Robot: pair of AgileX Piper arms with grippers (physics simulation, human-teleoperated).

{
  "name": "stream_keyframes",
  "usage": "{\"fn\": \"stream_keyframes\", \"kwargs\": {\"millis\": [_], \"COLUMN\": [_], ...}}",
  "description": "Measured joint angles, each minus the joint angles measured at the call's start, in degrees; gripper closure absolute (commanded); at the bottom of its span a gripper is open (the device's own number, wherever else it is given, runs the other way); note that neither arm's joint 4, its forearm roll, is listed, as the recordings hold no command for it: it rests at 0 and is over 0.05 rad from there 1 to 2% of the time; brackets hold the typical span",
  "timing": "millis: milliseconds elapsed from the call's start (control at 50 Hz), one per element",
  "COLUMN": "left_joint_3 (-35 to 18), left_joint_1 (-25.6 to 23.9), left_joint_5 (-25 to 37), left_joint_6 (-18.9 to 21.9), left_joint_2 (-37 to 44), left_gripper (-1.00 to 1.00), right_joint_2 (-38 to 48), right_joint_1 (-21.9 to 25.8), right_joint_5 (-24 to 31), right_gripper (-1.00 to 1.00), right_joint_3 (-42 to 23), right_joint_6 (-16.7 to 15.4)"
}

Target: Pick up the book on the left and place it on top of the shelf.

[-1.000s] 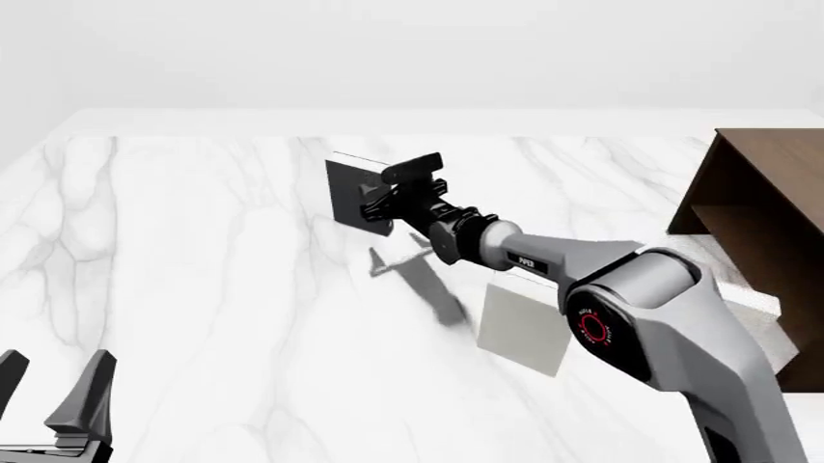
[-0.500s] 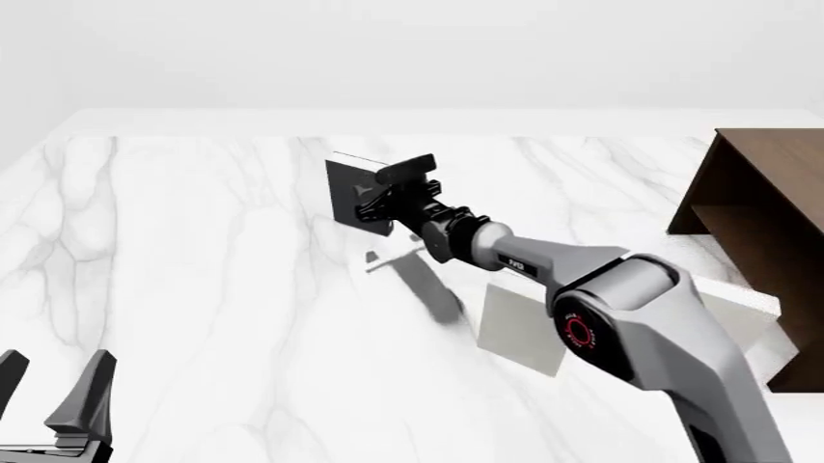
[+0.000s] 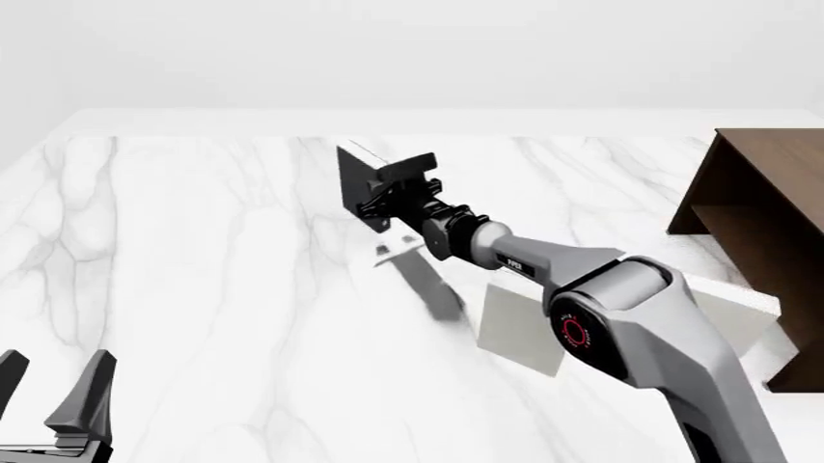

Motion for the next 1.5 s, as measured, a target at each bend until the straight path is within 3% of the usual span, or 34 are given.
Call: {"fn": "stream_keyframes", "kwargs": {"millis": [280, 740, 1240, 1500], "left_joint_3": [0.0, 0.0, 0.0, 0.0], "left_joint_1": [0.0, 0.0, 0.0, 0.0], "left_joint_5": [0.0, 0.0, 0.0, 0.0], "left_joint_6": [0.0, 0.0, 0.0, 0.0], "left_joint_2": [0.0, 0.0, 0.0, 0.0], "left_gripper": [-1.00, -1.00, -1.00, -1.00], "right_joint_2": [-2.5, -20.3, -37.1, -45.8], "right_joint_1": [-1.3, -2.4, -2.5, -2.9], "right_joint_5": [-2.7, -9.5, -11.1, -9.3], "right_gripper": [1.00, 1.00, 1.00, 1.00], "right_joint_3": [4.3, 23.2, 38.9, 45.0], "right_joint_6": [-0.2, -1.3, -4.2, -7.2]}}
